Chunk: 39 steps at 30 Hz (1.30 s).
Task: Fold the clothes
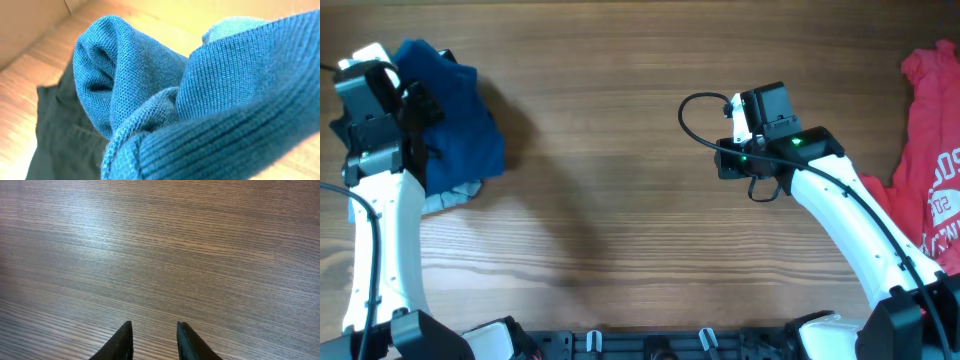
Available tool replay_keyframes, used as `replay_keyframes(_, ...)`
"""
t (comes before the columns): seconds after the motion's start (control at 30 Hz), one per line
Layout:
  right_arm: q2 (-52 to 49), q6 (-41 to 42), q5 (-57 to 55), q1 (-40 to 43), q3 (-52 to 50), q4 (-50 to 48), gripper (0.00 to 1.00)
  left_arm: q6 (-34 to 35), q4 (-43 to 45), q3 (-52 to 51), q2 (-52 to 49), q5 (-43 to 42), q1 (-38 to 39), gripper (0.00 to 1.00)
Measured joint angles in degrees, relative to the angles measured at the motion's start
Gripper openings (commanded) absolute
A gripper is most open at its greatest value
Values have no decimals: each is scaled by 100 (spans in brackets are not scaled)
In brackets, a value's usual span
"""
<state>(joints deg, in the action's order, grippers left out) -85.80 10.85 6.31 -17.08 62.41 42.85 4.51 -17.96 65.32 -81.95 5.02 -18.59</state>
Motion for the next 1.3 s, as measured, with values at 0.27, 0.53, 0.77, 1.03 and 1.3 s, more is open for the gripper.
replay_keyframes(0.27, 0, 0, 0, 0, 0, 44, 29, -42, 647, 0, -789, -142, -557, 4)
replay_keyframes(0.53, 0, 0, -15, 0, 0, 68, 29, -42, 1300, 0, -1510, -402, -1102, 4)
replay_keyframes(0.77, 0, 0, -17, 0, 0, 85, 30, -79, 1775, 0, -1873, -468, -1320, 87)
replay_keyframes(1.03, 0, -26, -22, 0, 0, 151, 70, 37, 997, 627, -1867, -466, -1687, 100)
replay_keyframes(1.3, 0, -37, -44, 0, 0, 4, 100, 313, 177, 1244, -1303, -1104, -1403, 100)
